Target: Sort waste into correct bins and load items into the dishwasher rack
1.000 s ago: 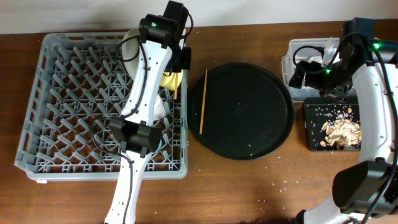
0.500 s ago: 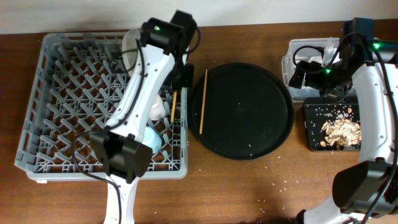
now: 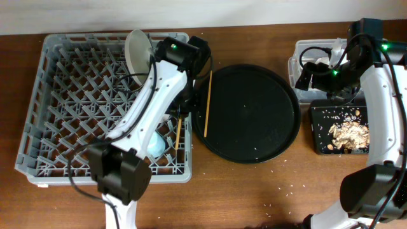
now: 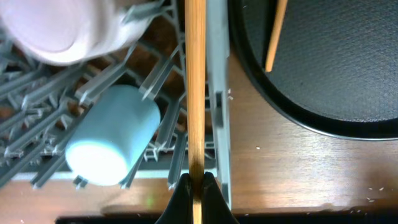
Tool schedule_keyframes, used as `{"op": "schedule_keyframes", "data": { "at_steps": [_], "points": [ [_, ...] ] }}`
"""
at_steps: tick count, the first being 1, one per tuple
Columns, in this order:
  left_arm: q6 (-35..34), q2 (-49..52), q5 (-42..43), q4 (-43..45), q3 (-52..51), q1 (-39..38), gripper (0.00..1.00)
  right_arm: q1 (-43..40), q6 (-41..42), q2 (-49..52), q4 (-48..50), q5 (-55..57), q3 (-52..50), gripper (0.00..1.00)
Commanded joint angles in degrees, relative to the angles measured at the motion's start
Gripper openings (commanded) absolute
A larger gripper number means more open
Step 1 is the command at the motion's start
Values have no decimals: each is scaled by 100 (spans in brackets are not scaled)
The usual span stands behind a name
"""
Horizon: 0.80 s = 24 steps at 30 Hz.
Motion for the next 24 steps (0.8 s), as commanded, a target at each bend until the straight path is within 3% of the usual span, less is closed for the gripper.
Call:
{"op": "schedule_keyframes", "data": {
  "at_steps": [1,4,8,10,12,14,19,24],
  "points": [
    [-702,-251,-424,229,-487,-142,0,-26,35,-79,0,50,96,99],
    [-1268,-251,-765,695,-1220,-221,0,-26,33,-79,0,50,96,99],
    [-1259,-251,-654,1657,-2151,-205,0,-26,33,-79,0,50,96,98],
    [-800,-251,-651,1867,-2282,-208,0,-26,33,-79,0,50,96,99],
    [-525,-251,-649,1851,-2275,-210,25,-26,33,-79,0,50,96,98],
    [-516,-251,-649,1840,-2179,-205,35,-26,33,-79,0,50,96,98],
    [-369,-254,-651,1659,-1071,-212,45,-26,33,-79,0,50,96,98],
    [-219,-208,-586,2758,-1012,-264,44,-26,33,-79,0,50,96,98]
  ]
}}
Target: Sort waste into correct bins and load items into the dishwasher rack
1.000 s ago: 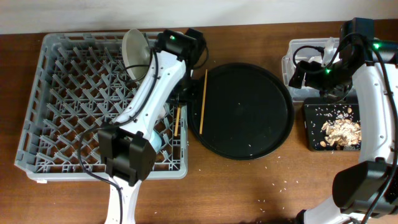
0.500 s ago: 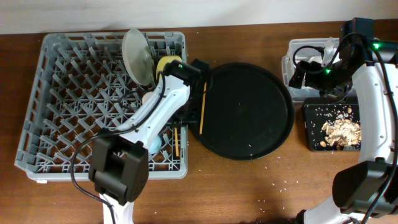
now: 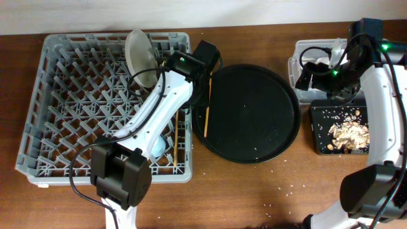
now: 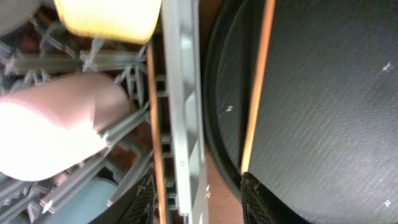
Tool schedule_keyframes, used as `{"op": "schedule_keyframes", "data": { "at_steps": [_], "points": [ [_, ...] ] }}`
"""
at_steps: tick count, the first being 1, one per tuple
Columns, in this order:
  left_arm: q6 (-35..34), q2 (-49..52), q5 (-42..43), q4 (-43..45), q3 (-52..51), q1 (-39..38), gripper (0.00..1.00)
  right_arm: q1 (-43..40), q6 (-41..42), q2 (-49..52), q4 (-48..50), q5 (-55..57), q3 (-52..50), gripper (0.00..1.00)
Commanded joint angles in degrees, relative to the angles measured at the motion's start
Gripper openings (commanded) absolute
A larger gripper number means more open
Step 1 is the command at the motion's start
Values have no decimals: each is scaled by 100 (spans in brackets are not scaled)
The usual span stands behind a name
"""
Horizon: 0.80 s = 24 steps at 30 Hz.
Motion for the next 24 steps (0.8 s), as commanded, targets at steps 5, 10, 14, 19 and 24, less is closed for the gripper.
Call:
{"op": "schedule_keyframes", "data": {
  "at_steps": [5,10,14,19,24],
  "points": [
    [131,358,59,1182,4,-332,44,-26,35,-79,2,48,94,99],
    [127,1054,37,1722,4,-348,42,-26,35,-79,2,48,94,98],
    [127,1335,39,2024,4,-343,42,-26,35,-79,2,48,94,99],
    [125,1530,9,2052,4,-343,42,-26,35,-79,2,48,94,98],
    [103,1744,-4,2179,4,-315,38,-26,35,-79,2,48,94,98]
  ]
}}
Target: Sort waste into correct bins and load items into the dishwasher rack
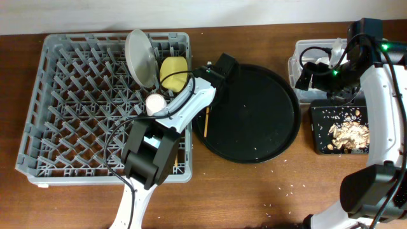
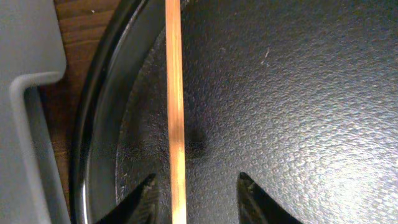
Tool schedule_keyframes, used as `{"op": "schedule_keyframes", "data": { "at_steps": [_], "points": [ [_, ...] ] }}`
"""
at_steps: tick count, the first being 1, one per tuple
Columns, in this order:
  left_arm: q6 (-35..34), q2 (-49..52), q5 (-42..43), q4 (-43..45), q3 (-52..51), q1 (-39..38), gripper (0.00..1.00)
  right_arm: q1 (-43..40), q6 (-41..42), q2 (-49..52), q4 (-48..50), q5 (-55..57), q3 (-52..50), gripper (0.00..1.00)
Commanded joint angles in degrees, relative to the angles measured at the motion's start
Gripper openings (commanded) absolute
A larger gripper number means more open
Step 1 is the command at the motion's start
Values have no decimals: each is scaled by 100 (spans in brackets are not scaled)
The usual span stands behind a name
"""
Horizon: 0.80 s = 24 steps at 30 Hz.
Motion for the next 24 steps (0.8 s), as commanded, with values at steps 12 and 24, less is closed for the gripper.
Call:
{"op": "schedule_keyframes", "data": {
  "at_steps": [12,24],
  "points": [
    [-83,345,-26,125,15,61,6,-26,33,-79,2,48,94,98],
    [227,74,-52,-2262,2592,57,0,-26,31,-79,2,48,94,99]
  ]
}}
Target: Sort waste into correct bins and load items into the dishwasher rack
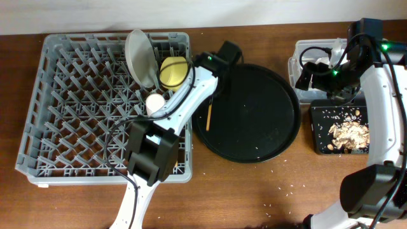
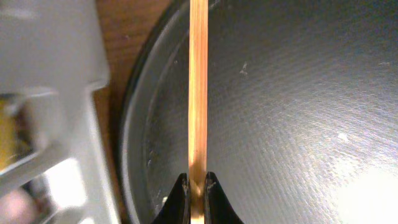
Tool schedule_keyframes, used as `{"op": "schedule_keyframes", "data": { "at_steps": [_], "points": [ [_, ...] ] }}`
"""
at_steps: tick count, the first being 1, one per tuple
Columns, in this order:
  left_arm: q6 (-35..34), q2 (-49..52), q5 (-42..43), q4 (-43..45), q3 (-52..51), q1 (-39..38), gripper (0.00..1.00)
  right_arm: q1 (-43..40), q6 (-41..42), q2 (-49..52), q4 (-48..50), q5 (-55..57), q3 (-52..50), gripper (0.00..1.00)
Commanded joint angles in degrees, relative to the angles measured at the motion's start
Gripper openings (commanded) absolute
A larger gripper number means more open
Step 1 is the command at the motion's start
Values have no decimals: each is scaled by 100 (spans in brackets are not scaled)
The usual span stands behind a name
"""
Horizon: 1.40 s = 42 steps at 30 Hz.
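Observation:
A thin wooden chopstick (image 2: 198, 93) lies along the left side of the round black tray (image 2: 298, 112), and my left gripper (image 2: 198, 186) is shut on its near end. From overhead the left gripper (image 1: 212, 81) sits at the tray's left rim (image 1: 254, 156), with the chopstick's free part (image 1: 208, 119) showing below it. The grey dishwasher rack (image 1: 38, 127) holds a pale bowl (image 1: 140, 56), a yellow cup (image 1: 172, 71) and a pinkish cup (image 1: 154, 102). My right gripper (image 1: 308, 75) hangs over the clear bin (image 1: 305, 48); its jaws cannot be made out.
A black bin (image 1: 321, 137) with food scraps sits at the right, just below the clear bin. Crumbs are scattered on the wooden table near the front. The rack's right wall (image 2: 56, 93) stands close beside the tray's left rim.
My left gripper was open with the tray's chopstick between its fingers; now it is shut on that chopstick. The right arm has not moved.
My left gripper first held a chopstick over the rack's right edge beside a blue cup. Then it was open, with that chopstick lying in the rack. Then it stood open over the second chopstick on the tray, and now grips it.

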Motion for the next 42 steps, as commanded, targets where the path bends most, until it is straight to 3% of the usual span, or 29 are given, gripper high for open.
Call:
{"op": "schedule_keyframes", "data": {
  "at_steps": [1,4,8,12,15,22,23,25,31,34,36,37,38,42],
  "points": [
    [131,-256,-103,-732,935,46,1,-26,33,-79,7,48,94,99],
    [125,-562,-625,-1978,1513,203,0,-26,35,-79,7,48,94,99],
    [-74,-1102,-520,-2876,1491,520,0,-26,33,-79,7,48,94,99],
    [-313,-1200,-323,-2874,1049,518,0,-26,33,-79,7,48,94,98],
    [-968,-1200,-992,-2817,20,525,0,-26,33,-79,7,48,94,99],
    [-999,-1200,-748,-1770,-977,520,1,-26,33,-79,7,48,94,99],
    [-997,-1200,-748,-1764,-1005,520,15,-26,33,-79,7,48,94,98],
    [-997,-1200,-750,-1722,-1008,520,30,-26,33,-79,7,48,94,99],
    [-887,-1467,-734,-1661,-748,538,34,-26,35,-79,7,48,94,99],
    [-203,-2323,-798,-1613,232,562,35,-26,35,-79,7,48,94,99],
    [-125,-2944,-1123,-1602,778,562,40,-26,33,-79,7,48,94,99],
    [-127,-3287,-1224,-1617,868,562,64,-26,33,-79,7,48,94,99],
    [-129,-3565,-1222,-1650,868,562,100,-26,35,-79,7,48,94,98],
    [-129,-4157,-1222,-1652,868,562,100,-26,33,-79,7,48,94,98]
  ]
}}
